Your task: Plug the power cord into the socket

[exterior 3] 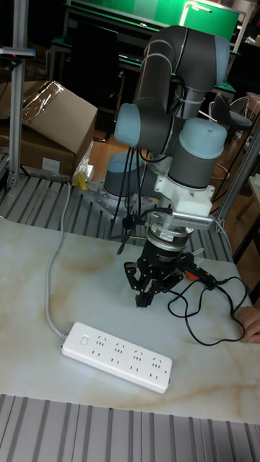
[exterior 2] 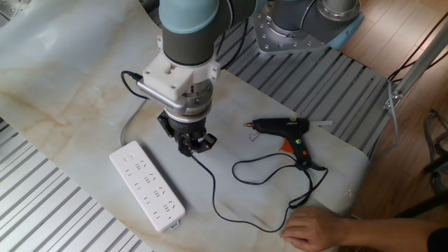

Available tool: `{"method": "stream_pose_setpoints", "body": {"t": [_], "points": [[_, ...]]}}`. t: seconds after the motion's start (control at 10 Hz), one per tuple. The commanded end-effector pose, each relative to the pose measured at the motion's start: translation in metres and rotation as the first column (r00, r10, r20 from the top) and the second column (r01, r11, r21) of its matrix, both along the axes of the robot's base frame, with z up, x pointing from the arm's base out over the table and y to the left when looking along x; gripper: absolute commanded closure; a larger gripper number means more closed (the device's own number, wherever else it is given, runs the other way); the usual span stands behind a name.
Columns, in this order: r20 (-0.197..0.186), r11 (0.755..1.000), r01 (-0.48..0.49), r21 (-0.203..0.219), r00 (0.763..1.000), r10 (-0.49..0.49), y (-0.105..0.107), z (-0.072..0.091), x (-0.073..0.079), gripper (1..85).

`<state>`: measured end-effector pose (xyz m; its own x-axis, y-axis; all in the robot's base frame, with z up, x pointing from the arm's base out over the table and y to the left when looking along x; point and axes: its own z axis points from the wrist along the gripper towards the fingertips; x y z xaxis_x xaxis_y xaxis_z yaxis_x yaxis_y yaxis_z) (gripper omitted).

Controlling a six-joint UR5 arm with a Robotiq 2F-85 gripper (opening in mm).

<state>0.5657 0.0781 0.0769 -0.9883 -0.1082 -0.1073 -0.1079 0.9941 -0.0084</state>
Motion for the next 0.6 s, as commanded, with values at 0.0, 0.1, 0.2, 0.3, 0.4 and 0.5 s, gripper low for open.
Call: {"method": "stream_pose_setpoints", "body": {"t": [0.0,0.1,0.2,0.3,0.4,0.5], "points": [[-0.043,0.993,-0.026,0.115,0.999,0.031,0.031,0.004,-0.01,84.7],[-0.019,0.995,-0.046,0.089,0.999,0.048,0.024,0.003,-0.004,84.7],[-0.001,0.996,-0.051,0.07,0.999,0.051,0.02,0.003,0.001,84.7],[-0.008,0.996,-0.049,0.069,0.999,0.05,0.02,0.003,-0.001,84.7],[-0.04,0.997,-0.038,0.072,0.998,0.041,0.02,0.003,-0.009,84.7],[-0.054,0.998,-0.023,0.061,0.998,0.026,0.016,0.002,-0.012,84.7]]}}
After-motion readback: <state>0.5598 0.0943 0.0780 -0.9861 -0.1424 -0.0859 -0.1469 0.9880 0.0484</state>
